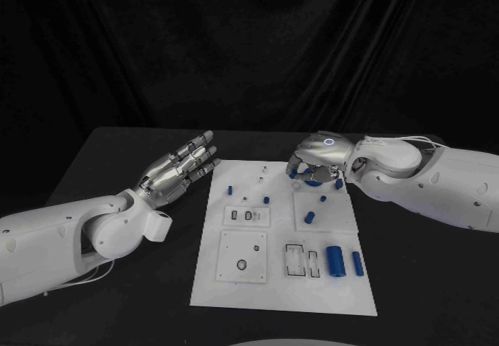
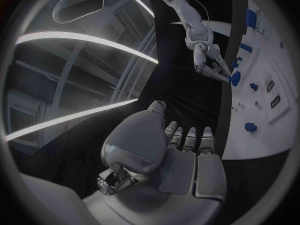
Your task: Assemble the parts on the task board
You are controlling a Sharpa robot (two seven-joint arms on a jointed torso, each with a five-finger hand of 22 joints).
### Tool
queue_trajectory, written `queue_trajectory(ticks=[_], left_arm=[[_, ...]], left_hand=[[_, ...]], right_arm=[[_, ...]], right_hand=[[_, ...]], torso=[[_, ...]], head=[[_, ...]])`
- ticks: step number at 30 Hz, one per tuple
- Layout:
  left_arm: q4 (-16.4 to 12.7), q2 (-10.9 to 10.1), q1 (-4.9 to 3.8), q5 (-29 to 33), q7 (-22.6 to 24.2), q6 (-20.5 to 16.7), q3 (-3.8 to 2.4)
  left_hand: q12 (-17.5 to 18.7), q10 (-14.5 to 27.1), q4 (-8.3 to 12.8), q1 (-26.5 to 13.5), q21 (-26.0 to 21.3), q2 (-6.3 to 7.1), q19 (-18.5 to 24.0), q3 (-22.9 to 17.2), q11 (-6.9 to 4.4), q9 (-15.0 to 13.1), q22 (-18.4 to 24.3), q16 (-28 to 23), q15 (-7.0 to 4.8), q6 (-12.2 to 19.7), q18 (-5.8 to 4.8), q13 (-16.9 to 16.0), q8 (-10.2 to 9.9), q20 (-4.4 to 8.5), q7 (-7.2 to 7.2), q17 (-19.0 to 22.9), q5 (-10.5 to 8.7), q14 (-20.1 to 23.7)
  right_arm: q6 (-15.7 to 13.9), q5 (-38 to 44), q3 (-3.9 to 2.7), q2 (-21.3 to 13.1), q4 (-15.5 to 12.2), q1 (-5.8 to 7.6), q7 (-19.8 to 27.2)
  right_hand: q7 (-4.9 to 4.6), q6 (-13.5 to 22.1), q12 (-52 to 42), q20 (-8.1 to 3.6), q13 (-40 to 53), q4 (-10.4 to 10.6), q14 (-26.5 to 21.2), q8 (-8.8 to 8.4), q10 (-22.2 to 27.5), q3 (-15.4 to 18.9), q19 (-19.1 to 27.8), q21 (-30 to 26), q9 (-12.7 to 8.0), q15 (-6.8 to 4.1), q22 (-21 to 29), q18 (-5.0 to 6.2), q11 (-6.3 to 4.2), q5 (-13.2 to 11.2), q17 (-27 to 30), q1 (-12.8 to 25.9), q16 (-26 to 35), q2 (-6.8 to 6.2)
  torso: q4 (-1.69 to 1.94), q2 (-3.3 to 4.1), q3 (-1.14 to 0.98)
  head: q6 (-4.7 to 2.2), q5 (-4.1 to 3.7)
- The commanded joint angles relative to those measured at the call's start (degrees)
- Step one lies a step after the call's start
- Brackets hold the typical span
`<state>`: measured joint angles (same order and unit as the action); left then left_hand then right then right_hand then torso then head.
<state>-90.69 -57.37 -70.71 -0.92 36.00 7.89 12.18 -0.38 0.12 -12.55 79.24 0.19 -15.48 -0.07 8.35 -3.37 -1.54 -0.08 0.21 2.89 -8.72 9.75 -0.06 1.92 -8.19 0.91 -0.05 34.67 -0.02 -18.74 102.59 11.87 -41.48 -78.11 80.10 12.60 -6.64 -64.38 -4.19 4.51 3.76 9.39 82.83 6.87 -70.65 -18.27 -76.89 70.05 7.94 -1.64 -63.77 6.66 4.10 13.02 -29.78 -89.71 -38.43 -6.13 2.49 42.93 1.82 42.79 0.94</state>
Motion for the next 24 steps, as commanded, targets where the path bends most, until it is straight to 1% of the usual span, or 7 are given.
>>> queue_trajectory(ticks=[1, 8, 11, 14, 16, 19, 24], left_arm=[[-0.1, 0.2, -0.12, -0.3, 0.2, 0.0, -0.04], [0.1, 0.7, -0.12, -0.3, 0.4, -0.3, -0.04], [-0.3, 0.7, -0.12, -0.3, 0.5, -0.2, -0.04], [-0.6, 0.6, -0.12, -0.3, 0.5, -0.3, -0.04], [-0.7, 0.6, -0.12, -0.3, 0.5, -0.3, -0.04], [-0.7, 0.7, -0.12, -0.3, 0.5, -0.3, -0.04], [-0.9, 0.8, -0.12, -0.3, 0.4, -0.3, -0.05]], left_hand=[[0.4, -0.1, 0.3, 0.6, -0.1, -0.12, 0.0, 0.1, 0.37, -0.1, 0.0, -0.2, 0.25, -0.4, -0.17, 0.1, 0.3, -0.40, -0.05, 0.0, 0.33, 0.0], [0.4, -0.1, 0.5, 0.6, -0.2, -0.10, 0.1, 0.0, 0.39, -0.1, 0.1, -0.2, 0.25, -0.5, -0.16, 0.1, 0.3, -0.40, -0.09, 0.0, 0.46, 0.0], [0.4, -0.1, 0.5, 0.6, -0.2, -0.09, 0.1, 0.0, 0.40, -0.1, 0.1, -0.2, 0.23, -0.3, -0.17, 0.1, 0.3, -0.38, -0.08, 0.0, 0.47, 0.0], [0.4, -0.1, 0.6, 0.6, -0.2, -0.08, 0.1, 0.0, 0.41, -0.1, 0.1, -0.2, 0.22, -0.4, -0.17, 0.1, 0.3, -0.37, -0.09, 0.0, 0.47, 0.0], [0.4, -0.1, 0.6, 0.6, -0.2, -0.08, 0.1, 0.0, 0.41, -0.1, 0.1, -0.2, 0.22, -0.4, -0.17, 0.1, 0.3, -0.37, -0.09, 0.0, 0.47, 0.0], [0.4, -0.1, 0.6, 0.6, -0.2, -0.08, 0.1, 0.0, 0.44, 0.0, 0.1, -0.2, 0.17, -0.3, -0.19, 0.1, 0.3, -0.31, -0.11, 0.0, 0.48, 0.0], [0.4, -0.1, 0.6, 0.6, -0.2, -0.10, 0.1, 0.0, 0.45, 0.0, 0.1, -0.2, 0.16, -0.3, -0.19, 0.1, 0.3, -0.28, -0.12, 0.0, 0.49, 0.0]], right_arm=[[-1.3, -2.2, 0.00, 1.2, 0.2, 0.56, -1.1], [0.3, -2.8, 0.00, 6.2, 4.4, 1.10, -1.0], [0.9, -2.9, 0.00, 8.3, 6.9, 0.93, -1.0], [1.1, -2.9, 0.00, 10.0, 9.0, 0.66, -1.1], [1.2, -2.9, 0.00, 11.2, 10.6, 0.48, -1.2], [1.2, -2.9, 0.00, 12.3, 12.1, 0.35, -1.4], [1.2, -2.9, 0.00, 13.7, 14.1, 0.25, -1.4]], right_hand=[[-0.21, 0.7, 0.4, 0.09, -0.1, 0.1, 0.0, -0.70, -1.0, -0.3, -0.2, 0.2, -0.1, 0.15, 0.1, -0.86, -0.82, -0.6, -0.1, 0.9, -0.3, 0.14], [-0.34, 1.3, 0.6, 0.20, -0.1, 0.3, -0.2, -1.19, -0.6, -0.6, -0.1, 0.2, -0.2, 0.26, 0.0, -0.86, -0.67, -1.3, -0.2, 1.1, -0.4, 0.05], [-0.38, 1.5, 0.7, 0.24, -0.1, 0.3, -0.3, -1.39, -0.4, -0.7, 0.0, 0.0, -0.2, 0.31, 0.2, -0.82, -0.62, -1.4, -0.2, 1.2, -0.4, -0.02], [-0.40, 1.6, 0.7, 0.24, -0.1, 0.3, -0.3, -1.42, -0.4, -0.7, 0.0, 0.0, -0.3, 0.32, 0.1, -0.82, -0.60, -1.5, -0.3, 1.2, -0.4, -0.02], [-0.44, 1.7, 0.7, 0.27, -0.1, 0.3, -0.4, -1.53, -0.3, -0.8, 0.1, 0.0, -0.3, 0.34, 0.2, -0.80, -0.56, -1.5, -0.3, 1.2, -0.4, -0.08], [-0.49, 1.8, 0.7, 0.30, -0.2, 0.3, -0.5, -1.66, -0.1, -0.9, 0.2, -0.1, -0.3, 0.39, 0.3, -0.78, -0.51, -1.6, -0.3, 1.2, -0.4, -0.13], [-0.52, 2.0, 0.7, 0.35, -0.1, 0.2, -0.6, -1.83, 0.0, -1.0, 0.3, -0.2, -0.3, 0.43, 0.3, -0.76, -0.47, -1.5, -0.3, 1.2, -0.4, -0.17]], torso=[[-0.08, -0.02, -0.06], [-0.02, 0.06, -0.01], [0.10, 0.13, 0.04], [0.07, 0.17, 0.03], [0.31, 0.33, 0.03], [0.45, 0.30, -0.05], [0.57, 0.41, -0.04]], head=[[0.12, 0.29], [0.08, -0.86], [0.28, -1.62], [0.29, -1.94], [0.08, -2.31], [0.09, -2.69], [0.00, -3.14]])
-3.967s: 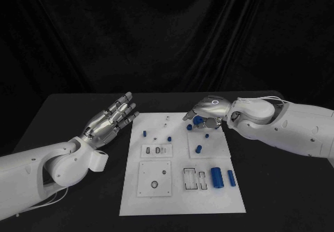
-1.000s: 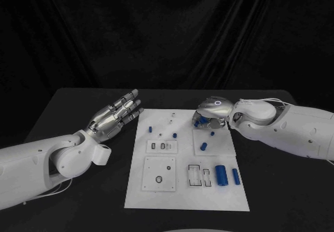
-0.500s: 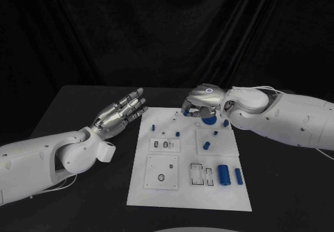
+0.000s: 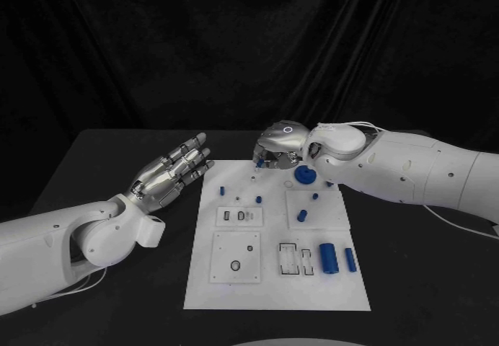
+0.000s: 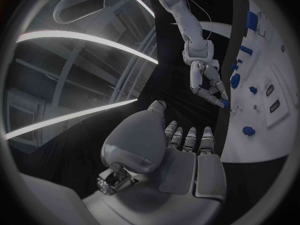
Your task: Assemble the parts on the task board
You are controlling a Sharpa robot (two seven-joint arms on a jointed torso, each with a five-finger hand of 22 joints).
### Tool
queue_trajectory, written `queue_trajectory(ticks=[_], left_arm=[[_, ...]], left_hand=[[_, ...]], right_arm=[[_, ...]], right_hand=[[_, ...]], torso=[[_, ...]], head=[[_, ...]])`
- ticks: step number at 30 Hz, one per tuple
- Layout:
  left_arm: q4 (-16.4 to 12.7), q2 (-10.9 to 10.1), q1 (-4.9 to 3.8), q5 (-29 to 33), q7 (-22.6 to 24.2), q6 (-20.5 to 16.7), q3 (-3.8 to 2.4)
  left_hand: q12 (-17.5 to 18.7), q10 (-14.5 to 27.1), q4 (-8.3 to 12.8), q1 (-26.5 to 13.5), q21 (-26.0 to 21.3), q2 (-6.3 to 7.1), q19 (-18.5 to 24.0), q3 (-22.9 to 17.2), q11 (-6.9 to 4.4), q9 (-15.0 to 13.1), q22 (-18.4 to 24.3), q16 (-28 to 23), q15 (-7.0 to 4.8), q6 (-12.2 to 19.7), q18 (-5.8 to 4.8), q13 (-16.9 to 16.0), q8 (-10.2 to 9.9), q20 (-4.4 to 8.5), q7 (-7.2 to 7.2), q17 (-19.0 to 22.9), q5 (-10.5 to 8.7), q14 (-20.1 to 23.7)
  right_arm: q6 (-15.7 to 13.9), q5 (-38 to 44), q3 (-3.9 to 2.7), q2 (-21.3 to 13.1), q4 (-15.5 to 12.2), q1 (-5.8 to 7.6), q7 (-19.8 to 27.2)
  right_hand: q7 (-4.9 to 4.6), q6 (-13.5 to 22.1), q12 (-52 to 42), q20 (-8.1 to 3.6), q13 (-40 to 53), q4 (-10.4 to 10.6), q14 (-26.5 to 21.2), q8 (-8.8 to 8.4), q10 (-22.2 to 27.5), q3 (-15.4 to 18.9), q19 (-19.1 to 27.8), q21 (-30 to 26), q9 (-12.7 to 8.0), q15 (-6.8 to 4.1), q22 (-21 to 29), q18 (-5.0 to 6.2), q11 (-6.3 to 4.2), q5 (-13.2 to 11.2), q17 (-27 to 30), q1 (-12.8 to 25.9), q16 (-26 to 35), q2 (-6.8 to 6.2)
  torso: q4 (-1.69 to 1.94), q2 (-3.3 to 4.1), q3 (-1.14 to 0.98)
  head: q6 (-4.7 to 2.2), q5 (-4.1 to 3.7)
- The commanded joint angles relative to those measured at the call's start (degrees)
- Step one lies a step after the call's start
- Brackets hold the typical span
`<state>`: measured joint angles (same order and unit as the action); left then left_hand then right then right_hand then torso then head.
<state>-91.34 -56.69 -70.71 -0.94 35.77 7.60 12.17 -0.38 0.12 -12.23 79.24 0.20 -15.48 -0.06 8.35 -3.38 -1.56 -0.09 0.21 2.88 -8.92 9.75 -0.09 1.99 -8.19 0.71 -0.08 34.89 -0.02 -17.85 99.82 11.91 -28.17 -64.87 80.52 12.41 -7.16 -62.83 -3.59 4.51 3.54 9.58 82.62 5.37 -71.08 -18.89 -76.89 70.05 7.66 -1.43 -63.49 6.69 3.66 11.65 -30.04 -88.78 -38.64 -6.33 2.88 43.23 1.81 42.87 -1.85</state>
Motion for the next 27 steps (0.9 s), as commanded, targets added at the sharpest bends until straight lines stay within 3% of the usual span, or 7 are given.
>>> queue_trajectory(ticks=[1, 9, 15, 27], left_arm=[[-0.3, 0.2, -0.12, -0.3, 0.6, 0.0, -0.04], [-0.4, 0.1, -0.12, -0.3, 0.5, 0.1, -0.04], [-0.4, 0.2, -0.12, -0.3, 0.4, 0.1, -0.04], [-0.3, 0.3, -0.12, -0.3, 0.3, 0.1, -0.04]], left_hand=[[0.4, -0.1, 0.3, 0.6, -0.2, -0.09, 0.1, 0.0, 0.46, 0.0, 0.1, -0.2, 0.16, -0.1, -0.20, 0.1, 0.2, -0.28, 0.08, 0.1, 0.27, 0.0], [0.4, -0.1, 0.3, 0.6, -0.2, -0.11, 0.1, -0.1, 0.48, 0.0, 0.1, -0.2, 0.15, -0.1, -0.20, 0.1, 0.2, -0.26, 0.06, 0.1, 0.28, 0.0], [0.4, -0.1, 0.3, 0.6, -0.2, -0.11, 0.1, -0.1, 0.48, 0.0, 0.1, -0.2, 0.15, -0.1, -0.20, 0.1, 0.2, -0.26, 0.06, 0.1, 0.28, 0.0], [0.4, -0.1, 0.4, 0.6, -0.2, -0.21, 0.1, -0.1, 0.56, 0.0, 0.1, -0.2, 0.16, -0.3, -0.22, 0.1, 0.3, -0.23, -0.07, 0.1, 0.31, 0.0]], right_arm=[[0.2, -0.1, -0.04, 0.6, 1.1, -0.17, -1.3], [0.4, -0.1, -0.05, 1.7, 2.6, -0.23, -1.2], [1.0, -0.1, -0.05, 2.4, 3.7, -0.52, -1.4], [2.5, -0.1, -0.05, 3.8, 5.9, -1.07, -1.9]], right_hand=[[-0.01, 0.5, 0.1, 0.35, 0.1, 0.0, -0.4, -0.33, 0.5, -0.4, 0.3, -0.2, 0.0, 0.21, 0.0, -0.78, -0.03, -0.2, -0.1, 0.3, -0.2, 0.02], [0.00, 0.7, 0.1, 0.40, 0.1, 0.0, -0.6, -0.53, 0.7, -0.5, 0.5, -0.4, -0.1, 0.27, 0.2, -0.73, 0.01, -0.2, -0.1, 0.3, -0.2, -0.06], [0.04, 1.1, 0.1, 0.47, 0.1, 0.1, -0.9, -0.82, 1.1, -0.7, 0.8, -0.7, -0.1, 0.32, 0.4, -0.67, 0.07, -0.3, -0.1, 0.4, -0.2, -0.19], [0.00, 1.6, 0.2, 0.59, 0.0, 0.0, -1.5, -1.22, 2.0, -1.2, 1.4, -1.3, -0.2, 0.44, 1.0, -0.51, 0.25, -0.5, -0.2, 0.4, -0.2, -0.37]], torso=[[0.25, 0.18, -0.01], [0.15, 0.17, -0.06], [0.09, 0.11, 0.03], [0.17, 0.06, -0.03]], head=[[-0.03, -0.55], [0.56, -0.92], [0.61, -0.93], [0.76, -1.08]])
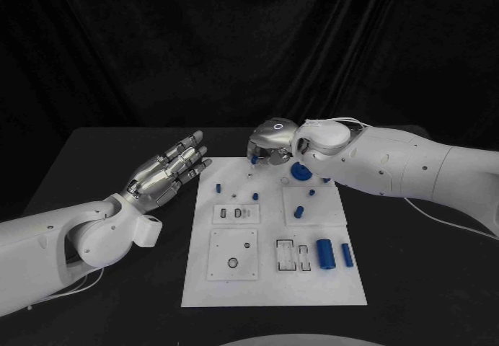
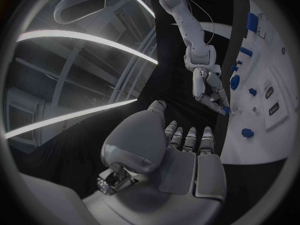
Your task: Assemble the parts on the task board
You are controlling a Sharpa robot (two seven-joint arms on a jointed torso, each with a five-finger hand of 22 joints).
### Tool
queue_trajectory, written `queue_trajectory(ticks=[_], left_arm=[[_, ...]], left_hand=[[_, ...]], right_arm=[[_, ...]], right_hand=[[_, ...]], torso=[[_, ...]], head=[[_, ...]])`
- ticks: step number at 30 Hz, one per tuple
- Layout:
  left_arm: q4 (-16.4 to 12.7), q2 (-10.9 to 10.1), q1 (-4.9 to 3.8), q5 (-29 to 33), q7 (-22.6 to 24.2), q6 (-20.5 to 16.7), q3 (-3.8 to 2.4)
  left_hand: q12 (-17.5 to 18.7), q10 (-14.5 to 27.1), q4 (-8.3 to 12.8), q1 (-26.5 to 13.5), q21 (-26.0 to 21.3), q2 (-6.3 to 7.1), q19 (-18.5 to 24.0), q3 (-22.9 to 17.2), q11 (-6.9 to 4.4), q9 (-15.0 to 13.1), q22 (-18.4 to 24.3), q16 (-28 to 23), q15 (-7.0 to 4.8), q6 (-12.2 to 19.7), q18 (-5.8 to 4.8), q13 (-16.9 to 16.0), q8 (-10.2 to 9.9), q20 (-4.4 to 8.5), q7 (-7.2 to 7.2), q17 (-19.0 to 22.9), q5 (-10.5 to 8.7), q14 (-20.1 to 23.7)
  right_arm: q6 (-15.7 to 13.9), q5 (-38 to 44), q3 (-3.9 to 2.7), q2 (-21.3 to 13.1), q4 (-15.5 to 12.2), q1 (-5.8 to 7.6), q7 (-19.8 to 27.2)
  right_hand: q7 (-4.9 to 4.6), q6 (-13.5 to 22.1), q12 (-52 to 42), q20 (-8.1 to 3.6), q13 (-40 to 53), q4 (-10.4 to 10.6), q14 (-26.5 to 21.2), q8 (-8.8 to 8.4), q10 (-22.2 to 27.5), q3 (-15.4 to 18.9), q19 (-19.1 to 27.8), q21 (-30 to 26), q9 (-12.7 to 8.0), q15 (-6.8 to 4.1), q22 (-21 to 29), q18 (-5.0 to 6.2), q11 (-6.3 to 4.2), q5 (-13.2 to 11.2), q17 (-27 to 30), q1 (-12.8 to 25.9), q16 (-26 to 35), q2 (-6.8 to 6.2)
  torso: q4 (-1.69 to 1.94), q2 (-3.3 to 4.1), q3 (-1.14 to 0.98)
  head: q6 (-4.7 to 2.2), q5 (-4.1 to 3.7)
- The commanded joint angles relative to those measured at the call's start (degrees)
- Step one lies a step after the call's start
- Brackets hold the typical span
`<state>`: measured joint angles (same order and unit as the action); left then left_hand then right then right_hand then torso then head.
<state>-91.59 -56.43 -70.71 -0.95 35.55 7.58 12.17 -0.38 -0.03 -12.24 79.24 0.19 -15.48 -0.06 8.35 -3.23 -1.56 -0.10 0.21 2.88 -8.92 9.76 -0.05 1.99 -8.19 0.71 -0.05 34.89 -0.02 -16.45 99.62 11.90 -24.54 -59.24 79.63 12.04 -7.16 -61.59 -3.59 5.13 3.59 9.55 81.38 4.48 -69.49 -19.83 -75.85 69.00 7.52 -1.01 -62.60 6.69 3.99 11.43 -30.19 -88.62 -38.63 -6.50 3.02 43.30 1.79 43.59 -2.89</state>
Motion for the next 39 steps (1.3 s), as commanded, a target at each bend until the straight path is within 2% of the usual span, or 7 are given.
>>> queue_trajectory(ticks=[1, 33, 34, 36, 37, 38, 39], left_arm=[[0.0, 0.1, -0.12, -0.3, 0.5, 0.2, -0.04], [0.7, 0.9, -0.12, -0.3, 0.3, 0.7, -0.04], [0.7, 0.9, -0.12, -0.3, 0.3, 0.7, -0.04], [0.8, 0.9, -0.12, -0.3, 0.3, 0.7, -0.04], [0.8, 1.0, -0.12, -0.3, 0.3, 0.7, -0.04], [0.8, 1.0, -0.12, -0.3, 0.3, 0.7, -0.04], [0.9, 1.0, -0.12, -0.3, 0.2, 0.8, -0.04]], left_hand=[[0.4, 0.0, 0.4, 0.6, -0.2, -0.21, 0.1, -0.1, 0.41, -0.1, 0.1, -0.2, 0.17, -0.3, -0.23, 0.1, 0.3, -0.23, -0.07, 0.0, 0.32, 0.0], [0.4, 0.0, 0.5, 0.6, -0.2, -0.60, 0.0, -0.4, 0.54, 0.0, 0.1, -0.2, 0.24, -0.3, -0.28, 0.1, 0.3, -0.24, -0.23, 0.0, 0.37, 0.0], [0.4, 0.0, 0.5, 0.6, -0.2, -0.60, 0.0, -0.4, 0.54, 0.0, 0.1, -0.2, 0.24, -0.3, -0.28, 0.1, 0.3, -0.24, -0.23, 0.0, 0.37, 0.0], [0.4, 0.0, 0.5, 0.6, -0.2, -0.60, 0.0, -0.4, 0.54, 0.0, 0.1, -0.2, 0.24, -0.3, -0.28, 0.1, 0.3, -0.24, -0.23, 0.0, 0.37, 0.0], [0.4, 0.0, 0.5, 0.6, -0.2, -0.60, 0.0, -0.4, 0.54, 0.0, 0.1, -0.2, 0.24, -0.3, -0.28, 0.1, 0.3, -0.24, -0.23, 0.0, 0.37, 0.0], [0.4, 0.0, 0.5, 0.6, -0.2, -0.60, 0.0, -0.4, 0.54, 0.0, 0.1, -0.2, 0.24, -0.3, -0.28, 0.1, 0.3, -0.24, -0.23, 0.0, 0.37, 0.0], [0.4, 0.0, 0.5, 0.6, -0.2, -0.65, 0.0, -0.5, 0.56, 0.0, 0.1, -0.2, 0.26, -0.3, -0.29, 0.1, 0.3, -0.25, -0.25, 0.0, 0.37, 0.0]], right_arm=[[1.2, 0.1, -0.04, 0.2, 0.3, -0.22, -1.6], [2.5, 0.1, -0.05, 1.7, 2.3, -1.41, -4.1], [2.4, 0.1, -0.05, 1.7, 2.3, -1.42, -4.1], [2.3, 0.1, -0.05, 1.6, 2.2, -1.43, -4.4], [2.3, 0.1, -0.05, 1.5, 2.2, -1.44, -4.6], [2.4, 0.1, -0.05, 1.5, 2.1, -1.44, -4.9], [2.4, 0.1, -0.05, 1.4, 2.1, -1.44, -5.5]], right_hand=[[0.01, 0.3, 0.2, -0.02, 0.0, 0.0, -0.4, -0.36, 0.5, -0.3, 0.5, -0.4, -0.1, 0.04, 0.2, -0.48, -0.06, -0.3, -0.1, 0.3, -0.2, -0.21], [0.28, 2.3, 0.2, -0.10, 0.0, -0.5, -1.9, -0.89, 4.0, -1.4, 2.0, -1.9, -0.3, -0.22, 1.1, -0.11, 0.54, -0.1, -0.2, 0.5, -0.1, -0.67], [0.19, 3.8, 0.2, -0.21, -0.1, -0.5, -2.1, -1.03, 5.8, -1.6, 2.2, -2.0, -0.7, -0.31, 1.1, -0.08, 0.82, -0.1, -0.2, 0.7, -0.1, -0.94], [1.91, 8.7, 0.1, -0.29, -0.1, -0.5, -2.5, -0.95, 9.9, -1.8, 2.5, -2.4, -1.8, -0.44, 1.3, -0.04, 1.13, -0.2, -0.2, 1.2, 0.0, -1.59], [3.74, 13.0, 0.1, -0.19, -0.1, -0.9, -3.0, -0.98, 13.9, -1.5, 3.2, -3.3, -2.9, -0.33, 2.0, 0.10, 1.30, -0.4, -0.1, 1.5, 0.2, -1.89], [4.32, 18.2, 0.1, -0.10, -0.1, -1.4, -3.5, -1.14, 17.0, -1.0, 3.8, -4.0, -3.8, -0.20, 2.6, 0.25, 1.35, -0.4, 0.0, 1.5, 0.3, -1.80], [6.08, 28.8, 0.0, 0.11, 0.0, -2.2, -4.5, -1.61, 22.2, 0.1, 5.1, -5.6, -4.6, -0.06, 3.8, 0.54, 1.38, -0.6, 0.1, 1.8, 0.5, -1.49]], torso=[[0.03, -0.03, -0.01], [-0.01, -0.07, 0.06], [0.01, -0.07, 0.08], [-0.01, -0.08, 0.09], [-0.02, -0.09, 0.11], [-0.02, -0.11, 0.11], [-0.02, -0.10, 0.10]], head=[[0.05, -0.13], [0.00, -0.27], [-0.01, -0.27], [-0.04, -0.23], [-0.04, -0.20], [-0.06, -0.19], [-0.07, -0.20]])
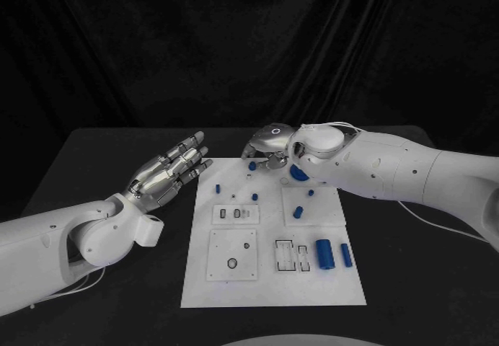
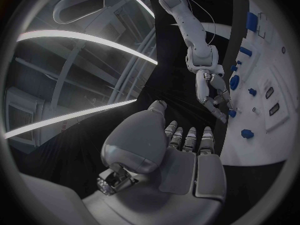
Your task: Assemble the parts on the task board
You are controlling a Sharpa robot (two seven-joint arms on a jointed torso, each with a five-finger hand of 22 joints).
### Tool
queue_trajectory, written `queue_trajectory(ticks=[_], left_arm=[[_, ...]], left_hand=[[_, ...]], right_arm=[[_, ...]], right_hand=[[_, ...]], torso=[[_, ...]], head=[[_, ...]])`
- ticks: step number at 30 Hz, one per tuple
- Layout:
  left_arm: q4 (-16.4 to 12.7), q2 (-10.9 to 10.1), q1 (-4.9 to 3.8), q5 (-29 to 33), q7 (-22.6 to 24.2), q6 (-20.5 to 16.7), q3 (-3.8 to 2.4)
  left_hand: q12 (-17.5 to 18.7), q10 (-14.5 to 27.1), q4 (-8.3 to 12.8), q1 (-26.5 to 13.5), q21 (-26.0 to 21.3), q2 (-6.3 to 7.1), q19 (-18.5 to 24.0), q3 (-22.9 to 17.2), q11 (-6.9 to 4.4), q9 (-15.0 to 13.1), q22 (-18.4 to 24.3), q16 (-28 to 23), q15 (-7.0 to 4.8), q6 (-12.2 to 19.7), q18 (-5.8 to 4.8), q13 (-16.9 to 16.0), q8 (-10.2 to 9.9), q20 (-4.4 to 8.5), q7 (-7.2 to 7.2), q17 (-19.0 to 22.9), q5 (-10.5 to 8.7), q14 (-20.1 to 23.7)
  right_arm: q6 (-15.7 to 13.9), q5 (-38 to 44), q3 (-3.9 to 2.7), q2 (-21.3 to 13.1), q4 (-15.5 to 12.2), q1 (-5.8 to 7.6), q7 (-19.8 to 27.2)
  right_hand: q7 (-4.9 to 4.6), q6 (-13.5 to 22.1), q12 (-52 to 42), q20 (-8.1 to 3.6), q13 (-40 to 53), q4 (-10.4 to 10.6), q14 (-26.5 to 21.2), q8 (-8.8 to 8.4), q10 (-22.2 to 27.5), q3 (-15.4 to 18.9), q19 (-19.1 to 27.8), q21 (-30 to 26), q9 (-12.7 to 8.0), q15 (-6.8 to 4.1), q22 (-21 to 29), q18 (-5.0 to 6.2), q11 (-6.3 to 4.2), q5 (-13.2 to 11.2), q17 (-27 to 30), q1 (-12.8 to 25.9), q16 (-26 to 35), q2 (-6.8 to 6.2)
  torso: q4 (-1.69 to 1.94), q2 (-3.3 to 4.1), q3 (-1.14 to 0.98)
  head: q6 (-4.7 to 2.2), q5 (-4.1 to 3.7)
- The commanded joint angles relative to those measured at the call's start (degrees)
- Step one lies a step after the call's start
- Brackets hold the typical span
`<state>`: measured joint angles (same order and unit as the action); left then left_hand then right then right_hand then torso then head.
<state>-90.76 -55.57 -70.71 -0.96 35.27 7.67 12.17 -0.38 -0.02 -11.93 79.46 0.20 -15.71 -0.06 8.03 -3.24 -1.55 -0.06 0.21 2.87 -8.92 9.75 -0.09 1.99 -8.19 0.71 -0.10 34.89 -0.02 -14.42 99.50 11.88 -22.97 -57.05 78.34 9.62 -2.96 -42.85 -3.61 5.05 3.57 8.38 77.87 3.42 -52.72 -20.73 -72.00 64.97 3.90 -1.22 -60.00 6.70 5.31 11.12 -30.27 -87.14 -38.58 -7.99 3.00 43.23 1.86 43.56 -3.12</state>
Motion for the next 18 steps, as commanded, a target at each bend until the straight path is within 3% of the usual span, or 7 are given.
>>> queue_trajectory(ticks=[1, 3, 5, 8, 12, 15, 18], left_arm=[[0.1, 0.1, -0.12, -0.3, 0.5, 0.7, -0.04], [0.1, 0.1, -0.11, -0.3, 0.5, 0.7, -0.04], [0.1, 0.1, -0.11, -0.3, 0.4, 0.8, -0.04], [0.1, 0.0, -0.11, -0.3, 0.4, 0.8, -0.04], [0.0, -0.4, -0.11, -0.3, 0.3, 0.6, -0.04], [-0.2, -0.7, -0.11, -0.3, 0.3, 0.5, -0.03], [-0.5, -1.1, -0.10, -0.3, 0.2, 0.3, -0.03]], left_hand=[[0.4, 0.0, 0.2, 0.4, -0.2, -0.47, 0.1, -0.2, 0.58, 0.0, 0.1, -0.2, 0.29, -0.2, -0.30, 0.1, 0.3, -0.26, -0.27, 0.1, 0.37, 0.0], [0.4, 0.0, 0.2, 0.4, -0.2, -0.48, 0.1, -0.2, 0.59, 0.0, 0.1, -0.2, 0.30, -0.2, -0.30, 0.1, 0.3, -0.26, -0.28, 0.1, 0.37, 0.0], [0.4, 0.0, 0.2, 0.4, -0.2, -0.49, 0.1, -0.2, 0.59, 0.0, 0.1, -0.2, 0.30, -0.2, -0.31, 0.1, 0.3, -0.27, -0.28, 0.1, 0.37, 0.0], [0.4, 0.0, 0.2, 0.4, -0.2, -0.49, 0.1, -0.2, 0.59, 0.0, 0.1, -0.2, 0.30, -0.2, -0.31, 0.1, 0.3, -0.27, -0.28, 0.1, 0.37, 0.0], [0.4, 0.0, 0.3, 0.4, -0.2, -0.52, 0.1, -0.3, 0.62, 0.0, 0.1, -0.2, 0.34, -0.2, -0.32, 0.1, 0.3, -0.28, -0.31, 0.1, 0.37, 0.0], [0.4, 0.0, 0.3, 0.4, -0.2, -0.53, 0.1, -0.3, 0.64, 0.0, 0.1, -0.2, 0.36, -0.2, -0.33, 0.1, 0.3, -0.30, -0.33, 0.1, 0.38, 0.0], [0.4, 0.0, 0.3, 0.4, -0.2, -0.53, 0.0, -0.3, 0.65, 0.0, 0.0, -0.2, 0.38, -0.2, -0.34, 0.1, 0.3, -0.31, -0.34, 0.1, 0.39, 0.0]], right_arm=[[0.2, 0.2, -0.03, -0.3, -0.1, -0.15, -3.3], [-0.8, 0.2, -0.03, -0.5, -0.1, -0.15, -3.4], [-2.3, 0.2, -0.03, -0.8, -0.2, -0.13, -3.2], [-5.0, 0.2, -0.03, -1.7, -1.0, 0.10, -2.6], [-8.9, 0.2, -0.03, -4.7, -4.5, 1.62, -2.2], [-9.6, 0.2, -0.03, -8.2, -8.8, 3.30, -2.5], [-9.0, 0.2, -0.02, -13.0, -14.1, 4.93, -3.1]], right_hand=[[2.21, 11.7, 0.1, 0.20, 0.0, -1.2, -1.2, -0.71, 6.2, 1.4, 1.5, -1.8, -1.1, 0.28, 1.4, 0.63, 0.12, -0.3, 0.2, 0.4, 0.5, 0.02], [2.75, 15.7, 0.2, 0.47, -0.1, -1.8, -2.2, -0.84, 10.2, 2.6, 2.6, -3.1, -1.2, 0.59, 2.3, 0.86, 0.43, -0.5, 0.2, 0.8, 0.5, 0.49], [2.70, 15.7, 0.2, 0.50, -0.2, -2.0, -2.5, -0.77, 11.4, 3.1, 2.9, -3.5, -1.2, 0.55, 2.5, 0.97, 0.13, -0.6, 0.3, 1.0, 0.4, 0.62], [2.07, 15.0, -0.6, 0.41, 0.2, -2.3, -2.7, -0.59, 8.4, 3.7, 3.0, -3.7, -1.1, 0.40, 2.3, 1.01, -0.16, -0.4, 0.3, 1.1, 0.2, 0.99], [0.59, 9.7, -3.2, 0.25, 0.7, -2.6, -2.6, 0.40, 3.6, 4.4, 2.7, -3.7, -0.4, 0.20, 1.7, 0.96, -0.33, 0.1, 0.3, 1.3, -0.3, 1.74], [-1.16, -1.3, -5.2, 0.12, 0.8, -2.4, -2.8, 2.58, -0.7, 3.9, 3.1, -4.7, 0.8, 0.13, 2.3, 1.19, -0.38, 1.0, 0.6, 1.5, -0.3, 2.28], [-1.55, -4.0, -6.7, -0.09, 0.7, -2.1, -3.4, 2.89, -6.1, 1.6, 5.0, -8.3, 1.0, -0.07, 5.2, 1.90, -0.88, 2.5, 1.7, 1.4, 1.1, 2.16]], torso=[[-0.01, -0.03, 0.03], [-0.05, -0.05, 0.03], [-0.06, -0.04, 0.00], [-0.10, -0.04, -0.01], [-0.14, -0.05, -0.05], [-0.17, -0.09, -0.09], [-0.21, -0.19, -0.10]], head=[[-0.05, 0.00], [-0.11, 0.01], [-0.28, -0.02], [-0.62, 0.06], [-0.91, 0.30], [-0.89, 0.39], [-1.01, 0.36]])
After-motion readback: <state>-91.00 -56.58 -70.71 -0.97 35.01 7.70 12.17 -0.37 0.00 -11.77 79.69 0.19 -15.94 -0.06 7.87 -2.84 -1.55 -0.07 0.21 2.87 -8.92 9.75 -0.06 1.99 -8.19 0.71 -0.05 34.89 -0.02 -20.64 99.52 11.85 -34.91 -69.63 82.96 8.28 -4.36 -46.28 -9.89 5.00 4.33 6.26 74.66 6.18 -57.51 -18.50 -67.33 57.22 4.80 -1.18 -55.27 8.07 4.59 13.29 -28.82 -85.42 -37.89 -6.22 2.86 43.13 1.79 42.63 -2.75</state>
